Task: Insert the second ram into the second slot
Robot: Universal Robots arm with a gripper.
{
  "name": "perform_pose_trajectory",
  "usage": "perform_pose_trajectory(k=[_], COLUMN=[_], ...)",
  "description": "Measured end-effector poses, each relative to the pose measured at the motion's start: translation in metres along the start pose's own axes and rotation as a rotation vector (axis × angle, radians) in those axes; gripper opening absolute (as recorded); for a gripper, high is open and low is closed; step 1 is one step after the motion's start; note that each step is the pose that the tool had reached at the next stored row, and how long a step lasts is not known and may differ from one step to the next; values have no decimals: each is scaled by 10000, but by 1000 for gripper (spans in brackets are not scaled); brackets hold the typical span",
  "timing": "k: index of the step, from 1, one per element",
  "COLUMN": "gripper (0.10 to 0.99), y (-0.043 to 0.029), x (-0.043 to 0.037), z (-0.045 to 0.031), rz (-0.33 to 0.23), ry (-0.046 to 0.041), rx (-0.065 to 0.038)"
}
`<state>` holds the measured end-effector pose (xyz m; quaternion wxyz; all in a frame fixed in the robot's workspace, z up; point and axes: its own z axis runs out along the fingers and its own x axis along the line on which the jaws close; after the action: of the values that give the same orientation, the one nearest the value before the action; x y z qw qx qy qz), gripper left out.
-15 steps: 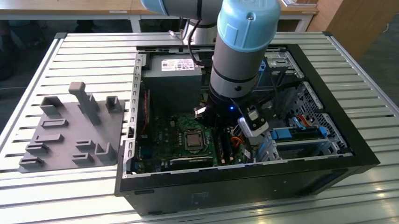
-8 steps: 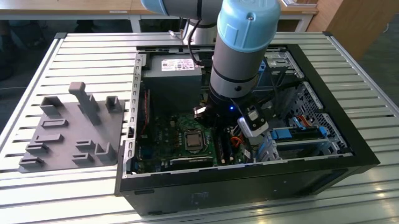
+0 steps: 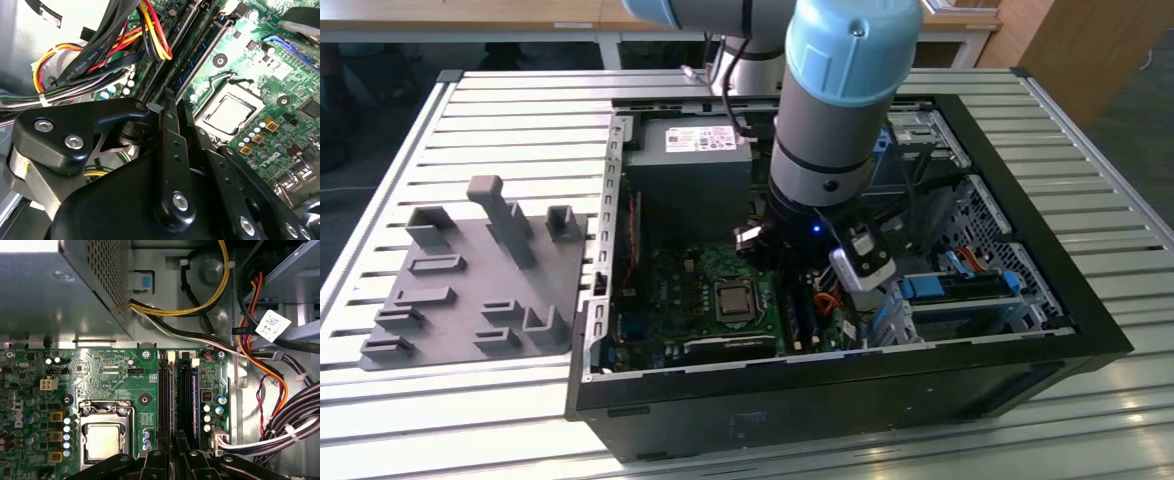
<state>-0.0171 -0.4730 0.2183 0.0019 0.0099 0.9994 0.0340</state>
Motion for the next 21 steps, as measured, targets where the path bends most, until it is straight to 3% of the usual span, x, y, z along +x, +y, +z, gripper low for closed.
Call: perform_pose_trajectory(k=[11, 14, 15, 17, 21], gripper=[212, 196, 129, 106, 106], y=[11, 12, 11, 11, 11], x=[-1, -1, -1, 0, 0], z=[-160, -162, -163, -164, -157], rz=[0, 0, 0, 1, 0], ry=[7, 6, 6, 7, 8], rx=[1, -3, -2, -1, 0])
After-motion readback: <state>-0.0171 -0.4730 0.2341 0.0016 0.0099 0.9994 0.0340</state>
